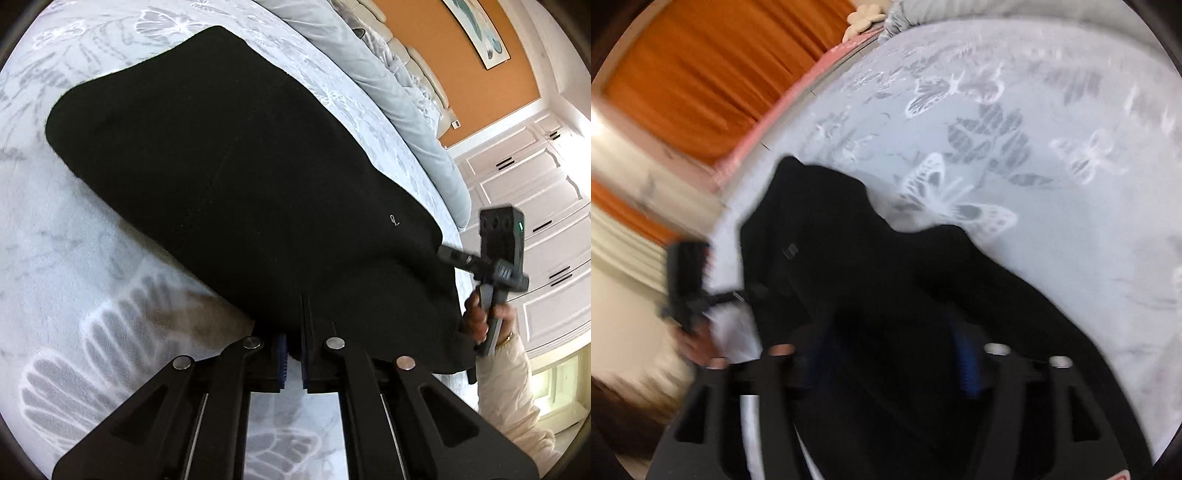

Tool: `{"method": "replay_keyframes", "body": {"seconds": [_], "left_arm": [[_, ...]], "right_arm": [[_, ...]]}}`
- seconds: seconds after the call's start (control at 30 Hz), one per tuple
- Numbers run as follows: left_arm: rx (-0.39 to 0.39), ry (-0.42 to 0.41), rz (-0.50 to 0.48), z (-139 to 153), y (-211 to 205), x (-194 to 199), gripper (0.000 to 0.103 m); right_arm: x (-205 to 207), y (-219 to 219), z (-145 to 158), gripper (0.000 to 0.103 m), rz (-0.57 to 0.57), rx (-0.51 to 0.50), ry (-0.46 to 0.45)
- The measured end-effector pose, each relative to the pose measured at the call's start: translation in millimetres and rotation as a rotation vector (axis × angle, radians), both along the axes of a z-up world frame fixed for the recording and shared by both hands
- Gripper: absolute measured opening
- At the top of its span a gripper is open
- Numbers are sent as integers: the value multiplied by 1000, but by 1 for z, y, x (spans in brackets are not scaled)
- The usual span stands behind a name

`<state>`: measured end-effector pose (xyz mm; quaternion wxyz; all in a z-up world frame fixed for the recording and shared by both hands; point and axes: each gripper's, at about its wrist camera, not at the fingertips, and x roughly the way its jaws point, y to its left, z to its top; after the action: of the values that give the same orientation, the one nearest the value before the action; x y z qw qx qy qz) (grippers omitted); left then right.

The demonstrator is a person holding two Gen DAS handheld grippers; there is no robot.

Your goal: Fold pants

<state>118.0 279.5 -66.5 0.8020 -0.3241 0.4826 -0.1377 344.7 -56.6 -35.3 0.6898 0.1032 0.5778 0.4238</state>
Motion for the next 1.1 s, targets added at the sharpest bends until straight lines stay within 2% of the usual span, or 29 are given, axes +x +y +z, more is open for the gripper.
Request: {"method": "replay_keyframes", "body": {"seconds": [0.03,0.07,0.1,0.13,0.17,0.2,0.33,0.37,0.43,0.5,0.53,0.6,0.67,0.7,0.73,0.77,0.83,0.87,0.9,0.97,1.0,1.03,1.07,1.1], "left_arm": [[-3,1,1,0,-1,3,4],[-6,2,3,1,-6,5,4],[-7,2,6,2,-6,6,4],[3,-1,4,3,-7,7,4],[17,-8,1,4,-7,7,4],[33,-17,0,6,-8,8,4],[53,-24,21,10,-10,20,5],[64,-31,17,14,-11,19,5],[102,-69,7,29,-13,10,7],[133,-134,-6,55,-14,-4,8],[143,-171,-5,72,-12,-9,9],[146,-201,3,90,-12,-2,10],[152,-184,27,97,-13,29,11],[158,-169,45,93,-14,50,11],[188,-123,90,86,-12,67,11],[191,-75,137,77,-7,77,11],[115,1,174,66,1,83,7],[89,-6,169,66,4,73,8],[110,-25,153,68,3,62,8],[226,-53,117,73,-1,34,10],[285,-57,97,72,-2,21,13],[353,-46,101,70,1,7,14],[392,-32,114,68,4,-1,15],[420,-19,127,67,10,-10,15]], "right_arm": [[7,4,-3,70,-20,6,12],[10,5,-1,64,-48,13,3],[12,4,3,33,-76,23,-24],[20,0,9,10,-118,18,-60],[27,-6,11,7,-156,20,-68],[37,-13,12,7,-203,11,-94],[62,-12,-6,9,-321,-216,-188],[60,-18,3,13,-367,-210,-227],[42,-30,31,14,-423,-189,-328],[12,-25,55,14,-342,-152,-400],[-9,-11,64,14,-252,-135,-409],[-30,18,63,14,-143,-140,-412],[-33,49,41,14,-78,-176,-360],[-27,57,26,9,-71,-223,-344],[-14,64,8,6,-103,-308,-340],[-3,62,-1,5,-140,-308,-316],[9,42,1,3,-249,-222,-226],[4,37,10,8,-264,-188,-223],[-4,36,17,16,-250,-164,-248],[-26,43,29,16,-205,-163,-306],[-33,40,31,21,-189,-157,-308],[-42,37,30,24,-174,-164,-316],[-45,33,24,33,-170,-190,-333],[-40,29,17,35,-176,-227,-346]]}}
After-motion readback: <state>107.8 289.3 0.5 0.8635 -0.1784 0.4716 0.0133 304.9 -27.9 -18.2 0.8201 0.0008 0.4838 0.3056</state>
